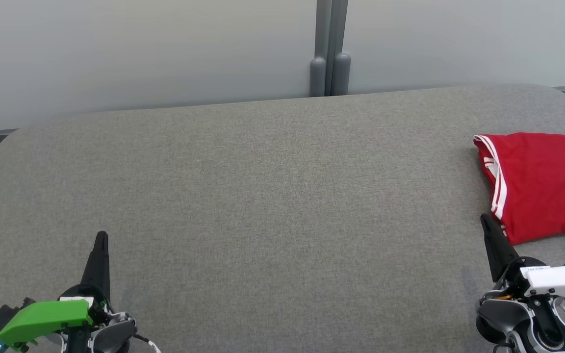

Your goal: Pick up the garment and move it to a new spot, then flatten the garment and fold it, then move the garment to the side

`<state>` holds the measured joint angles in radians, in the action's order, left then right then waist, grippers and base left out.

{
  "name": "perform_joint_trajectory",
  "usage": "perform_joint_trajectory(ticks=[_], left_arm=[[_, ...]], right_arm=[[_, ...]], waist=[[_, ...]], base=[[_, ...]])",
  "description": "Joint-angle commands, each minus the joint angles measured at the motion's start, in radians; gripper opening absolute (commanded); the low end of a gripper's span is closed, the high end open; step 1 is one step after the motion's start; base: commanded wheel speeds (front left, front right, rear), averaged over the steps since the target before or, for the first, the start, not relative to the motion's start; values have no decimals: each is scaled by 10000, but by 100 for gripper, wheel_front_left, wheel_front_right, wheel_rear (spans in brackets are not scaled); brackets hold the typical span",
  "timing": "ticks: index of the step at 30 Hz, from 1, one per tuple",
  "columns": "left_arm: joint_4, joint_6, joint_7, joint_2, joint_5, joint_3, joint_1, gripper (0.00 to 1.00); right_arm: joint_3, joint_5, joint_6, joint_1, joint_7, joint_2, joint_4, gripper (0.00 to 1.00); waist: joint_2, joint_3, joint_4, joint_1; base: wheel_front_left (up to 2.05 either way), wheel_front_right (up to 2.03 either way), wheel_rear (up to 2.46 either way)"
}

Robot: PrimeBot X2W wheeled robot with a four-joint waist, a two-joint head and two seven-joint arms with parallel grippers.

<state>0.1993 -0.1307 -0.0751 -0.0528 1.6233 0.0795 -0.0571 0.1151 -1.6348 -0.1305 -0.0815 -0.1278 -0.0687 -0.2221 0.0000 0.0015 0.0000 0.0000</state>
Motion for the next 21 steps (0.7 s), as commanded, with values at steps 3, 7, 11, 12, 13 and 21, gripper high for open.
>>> perform_joint_trajectory(ticks=[3, 7, 11, 12, 13, 21], left_arm=[[1, -32, -35, -3, -5, 37, -140, 0], [1, -32, -38, -2, -8, 39, -141, 0], [1, -32, -41, 1, -9, 41, -141, 0], [1, -32, -41, 1, -10, 41, -141, 0], [1, -32, -42, 2, -11, 41, -141, 0], [1, -32, -45, 4, -15, 43, -142, 0]], right_arm=[[33, 54, -4, -50, -44, 20, -25, 0], [41, 65, -5, -51, -42, 27, -26, 0], [49, 75, -4, -52, -48, 33, -26, 0], [51, 78, -4, -53, -50, 36, -26, 0], [53, 79, -4, -52, -53, 36, -26, 0], [66, 90, -5, -53, -71, 46, -28, 0]], waist=[[0, 0, 0, 0], [0, 0, 0, 0], [0, 0, 0, 0], [0, 0, 0, 0], [0, 0, 0, 0], [0, 0, 0, 0]], base=[[0, 0, 0], [0, 0, 0], [0, 0, 0], [0, 0, 0], [0, 0, 0], [0, 0, 0]])
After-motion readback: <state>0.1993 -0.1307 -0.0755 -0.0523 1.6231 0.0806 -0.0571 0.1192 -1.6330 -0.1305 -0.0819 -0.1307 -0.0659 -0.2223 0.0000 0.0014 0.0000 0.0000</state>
